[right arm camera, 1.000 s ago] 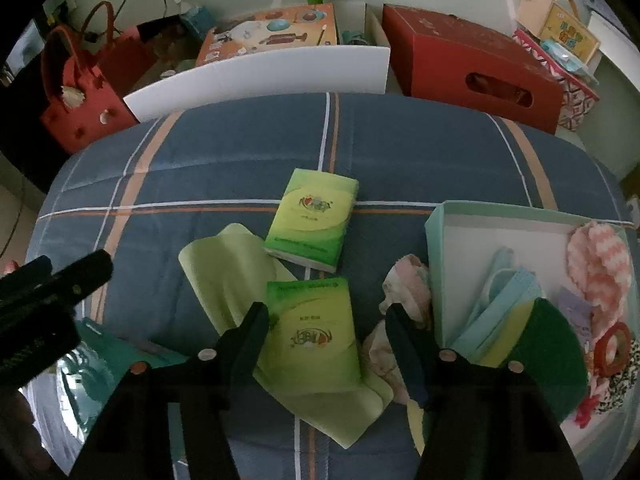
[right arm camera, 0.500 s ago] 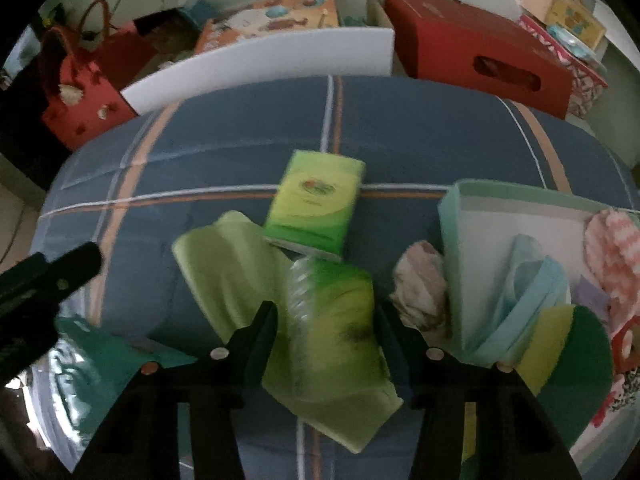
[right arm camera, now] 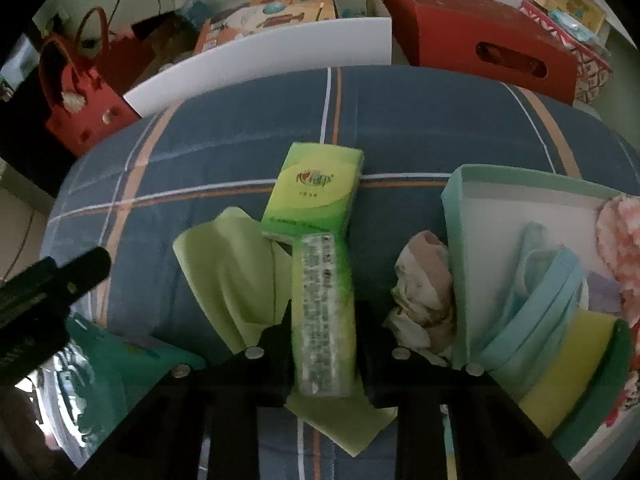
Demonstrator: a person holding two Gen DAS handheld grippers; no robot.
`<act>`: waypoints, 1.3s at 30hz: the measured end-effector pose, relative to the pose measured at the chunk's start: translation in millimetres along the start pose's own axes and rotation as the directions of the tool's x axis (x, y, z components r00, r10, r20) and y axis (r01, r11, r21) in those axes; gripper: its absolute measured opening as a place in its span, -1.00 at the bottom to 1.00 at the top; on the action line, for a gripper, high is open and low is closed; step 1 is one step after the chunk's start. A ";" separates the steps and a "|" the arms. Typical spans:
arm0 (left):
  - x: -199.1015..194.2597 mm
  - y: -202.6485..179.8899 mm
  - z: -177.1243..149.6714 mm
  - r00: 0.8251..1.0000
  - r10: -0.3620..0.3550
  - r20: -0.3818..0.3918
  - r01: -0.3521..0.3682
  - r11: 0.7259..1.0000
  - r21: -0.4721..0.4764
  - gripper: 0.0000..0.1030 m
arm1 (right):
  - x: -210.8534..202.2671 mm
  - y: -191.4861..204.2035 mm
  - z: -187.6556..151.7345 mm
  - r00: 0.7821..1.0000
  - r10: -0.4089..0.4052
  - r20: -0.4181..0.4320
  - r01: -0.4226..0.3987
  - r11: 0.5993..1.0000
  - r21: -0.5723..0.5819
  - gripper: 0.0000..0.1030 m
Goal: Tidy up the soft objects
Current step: 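Grasp the green tissue packet lying on the light green cloth with the right tool, then grasp the light green cloth with the left tool while the right tool holds the packet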
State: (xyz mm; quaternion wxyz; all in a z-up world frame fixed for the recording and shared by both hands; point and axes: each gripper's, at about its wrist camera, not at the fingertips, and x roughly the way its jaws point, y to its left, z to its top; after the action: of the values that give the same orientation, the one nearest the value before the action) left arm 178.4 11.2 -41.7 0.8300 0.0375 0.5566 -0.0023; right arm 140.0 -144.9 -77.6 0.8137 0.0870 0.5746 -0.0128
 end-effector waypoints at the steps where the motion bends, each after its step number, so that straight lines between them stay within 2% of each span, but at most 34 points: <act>1: 0.1 -0.1 -0.4 1.000 0.000 -0.001 0.000 1.000 0.000 0.70 | -1.3 -0.7 0.1 1.000 0.010 0.003 -0.010 1.000 -0.001 -0.52; 8: 2.3 -2.0 -1.6 1.000 -0.024 -0.010 0.024 1.000 -0.002 0.70 | -5.0 -10.2 -1.5 0.999 0.046 0.009 -0.046 0.999 0.026 -0.54; 15: -3.7 -0.9 1.6 0.998 -0.063 -0.012 0.063 0.998 -0.006 0.70 | -40.3 -26.6 4.5 0.994 0.060 0.092 -0.064 0.997 0.049 -0.54; 21: -0.9 -19.0 27.6 0.991 -0.108 -0.082 0.115 0.990 0.077 0.70 | -66.1 -41.4 9.2 0.987 0.037 0.155 -0.049 0.996 0.078 -0.54; 22: 1.3 -25.1 32.1 0.986 -0.128 -0.102 0.139 0.985 0.101 0.70 | -69.2 -43.9 9.8 0.986 0.035 0.161 -0.049 0.995 0.085 -0.54; 24: 14.4 -37.3 38.7 0.960 -0.196 -0.201 0.221 0.968 0.114 0.70 | -74.7 -48.7 9.4 0.985 0.033 0.172 -0.050 0.994 0.098 -0.54; 26: 32.7 -47.9 39.8 0.914 -0.243 -0.324 0.286 0.954 0.090 0.70 | -80.7 -53.6 8.5 0.982 0.031 0.185 -0.052 0.993 0.109 -0.54; 27: 38.9 -51.8 39.5 0.903 -0.241 -0.355 0.290 0.953 0.088 0.70 | -84.5 -57.5 7.0 0.981 0.030 0.192 -0.053 0.992 0.114 -0.54; 31: 61.5 -59.6 42.7 0.890 -0.171 -0.423 0.222 0.972 0.075 0.60 | -92.0 -66.6 4.8 0.977 0.028 0.210 -0.058 0.989 0.138 -0.54; 34: 72.1 -62.6 45.4 0.869 -0.184 -0.459 0.229 0.973 0.044 0.52 | -97.4 -74.9 3.9 0.974 0.038 0.223 -0.073 0.985 0.153 -0.54; 37: 82.8 -66.3 45.9 0.851 -0.191 -0.490 0.225 0.974 0.010 0.35 | -100.1 -83.5 2.8 0.972 0.046 0.230 -0.087 0.981 0.174 -0.54; 39: 86.7 -69.1 46.0 0.849 -0.181 -0.496 0.210 0.978 0.003 0.32 | -100.0 -89.0 2.0 0.972 0.048 0.231 -0.093 0.978 0.188 -0.54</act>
State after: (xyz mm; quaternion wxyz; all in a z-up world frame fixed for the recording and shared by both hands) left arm 250.7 -57.4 -108.6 0.6545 0.0038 0.7503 -0.0928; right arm 97.2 -240.7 5.5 0.8608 0.1857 0.4712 -0.0503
